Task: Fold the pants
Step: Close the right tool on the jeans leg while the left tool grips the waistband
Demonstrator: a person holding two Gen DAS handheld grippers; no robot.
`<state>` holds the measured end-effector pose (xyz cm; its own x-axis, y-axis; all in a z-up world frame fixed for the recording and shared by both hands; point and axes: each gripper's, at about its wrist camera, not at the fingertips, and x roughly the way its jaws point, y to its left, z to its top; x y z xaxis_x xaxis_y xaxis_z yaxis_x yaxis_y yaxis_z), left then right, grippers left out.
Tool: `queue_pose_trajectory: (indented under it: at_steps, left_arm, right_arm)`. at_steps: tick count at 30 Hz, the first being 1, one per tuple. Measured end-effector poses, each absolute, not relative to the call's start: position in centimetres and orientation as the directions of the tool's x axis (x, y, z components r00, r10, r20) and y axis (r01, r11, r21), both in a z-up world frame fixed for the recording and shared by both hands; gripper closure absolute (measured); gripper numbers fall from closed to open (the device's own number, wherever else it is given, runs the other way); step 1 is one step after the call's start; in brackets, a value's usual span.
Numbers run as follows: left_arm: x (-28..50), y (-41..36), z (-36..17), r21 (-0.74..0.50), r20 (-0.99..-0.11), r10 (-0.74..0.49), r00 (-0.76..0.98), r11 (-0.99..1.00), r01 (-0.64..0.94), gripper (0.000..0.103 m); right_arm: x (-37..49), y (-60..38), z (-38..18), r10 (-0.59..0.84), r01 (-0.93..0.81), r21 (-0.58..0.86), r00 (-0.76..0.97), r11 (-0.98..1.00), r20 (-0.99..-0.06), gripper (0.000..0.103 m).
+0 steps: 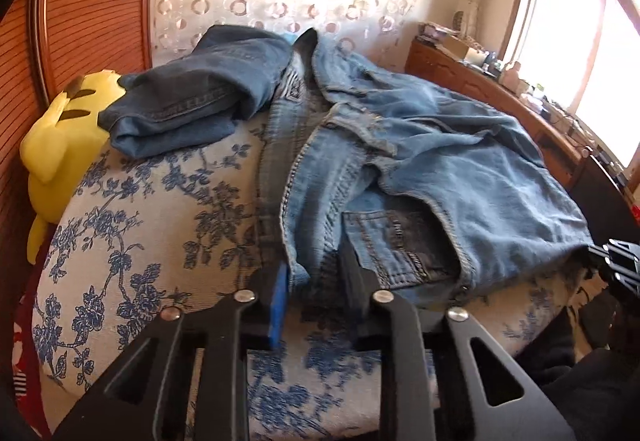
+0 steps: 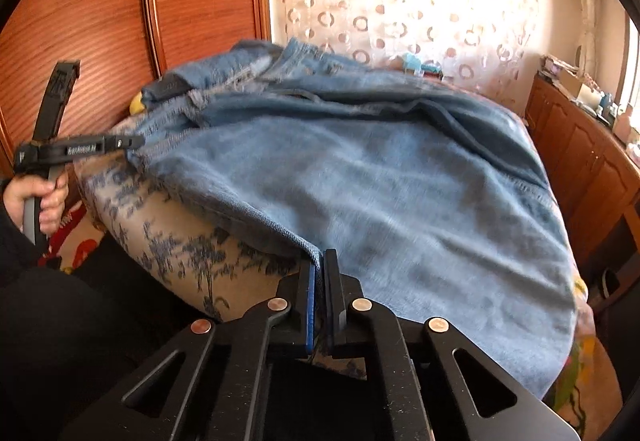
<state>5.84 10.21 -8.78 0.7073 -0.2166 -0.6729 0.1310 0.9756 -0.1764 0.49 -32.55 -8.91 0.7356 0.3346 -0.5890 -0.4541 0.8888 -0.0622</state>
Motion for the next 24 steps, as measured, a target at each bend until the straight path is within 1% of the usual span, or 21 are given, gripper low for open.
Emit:
queue_pose_trajectory:
  at_steps: [5, 17, 24]
  left_arm:
    - [4.4, 9.6, -6.9, -0.178, -0.644, -0.24, 0.726, 0.97, 0.163, 0.082]
    - [0.9, 8.4, -0.1, -0.219, -0.522, -0.322, 0.79, 0.946, 0.24, 0.083]
    - [-0.3, 8.5, 2.5, -0.214, -0.465, -0.331, 0.821, 0.942, 0.258, 0.083]
  right_arm:
    - [-0.1, -33.5, -6.2, 0.335, -0.44, -0.075, 0.773, 0.895, -0.538, 0.1]
    - [-3.0, -35.3, -0.2, 0.33, -0.406, -0.111, 0.848, 0.907, -0.414, 0.1]
    - [-5.5, -35.8, 2.4, 0.343, -0.409, -0.141, 0.875, 0.902, -0.341, 0.1]
